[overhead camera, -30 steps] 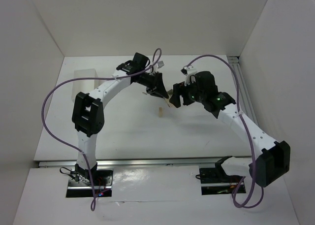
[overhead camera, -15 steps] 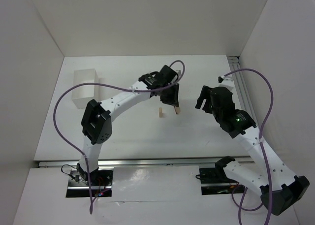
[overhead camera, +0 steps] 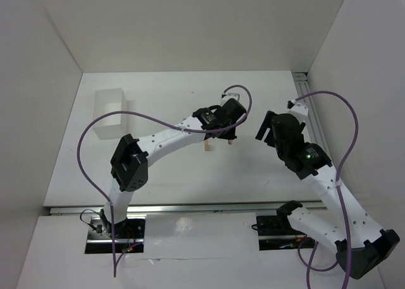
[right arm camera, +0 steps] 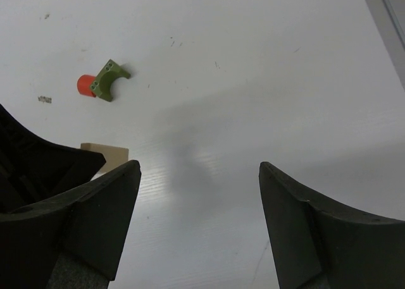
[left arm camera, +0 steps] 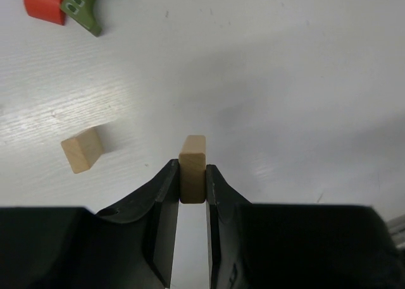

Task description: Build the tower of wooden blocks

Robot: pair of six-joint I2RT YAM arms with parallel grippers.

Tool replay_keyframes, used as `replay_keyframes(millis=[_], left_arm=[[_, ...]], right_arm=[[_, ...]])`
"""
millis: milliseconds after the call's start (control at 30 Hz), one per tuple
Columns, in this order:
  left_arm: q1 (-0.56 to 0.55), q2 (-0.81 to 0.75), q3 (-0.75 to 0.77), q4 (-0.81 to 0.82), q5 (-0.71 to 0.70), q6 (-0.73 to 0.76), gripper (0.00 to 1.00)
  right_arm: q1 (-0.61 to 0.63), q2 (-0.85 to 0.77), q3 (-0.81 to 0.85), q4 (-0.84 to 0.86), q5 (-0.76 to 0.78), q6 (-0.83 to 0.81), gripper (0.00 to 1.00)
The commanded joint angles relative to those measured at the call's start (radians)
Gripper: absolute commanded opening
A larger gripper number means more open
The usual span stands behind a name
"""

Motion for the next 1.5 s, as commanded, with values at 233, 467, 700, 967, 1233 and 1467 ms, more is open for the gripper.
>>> replay_keyframes(millis=[233, 467, 700, 967, 1233, 1467], left_arm=[[0.003, 0.062, -0.007, 0.011, -0.199, -0.081, 0.00], [0.003, 0.071, -0.016, 0.011, -0.250, -0.101, 0.00], [0.003, 0.105, -0.036, 0.011, -0.219, -0.101, 0.00], [0.003, 0.114, -0.054, 0.031, -0.219, -0.110, 0.00], [0.003, 0.143, -0.054, 0.031, -0.219, -0.110, 0.00], [0.003, 0.163, -0.054, 0.031, -0.210, -0.130, 0.00]], right_arm=[[0.000, -0.052, 0.005, -0.041, 0.050, 0.004, 0.83], [0.000, -0.061, -0.005, -0.052, 0.050, 0.004, 0.83], [0.000, -0.061, -0.005, -0.061, 0.050, 0.004, 0.85], [0.000, -0.070, 0.005, -0.072, 0.050, 0.004, 0.85], [0.000, -0.061, -0.005, -0.072, 0.039, 0.004, 0.85], [0.000, -0.061, -0.005, -0.072, 0.039, 0.004, 0.85]])
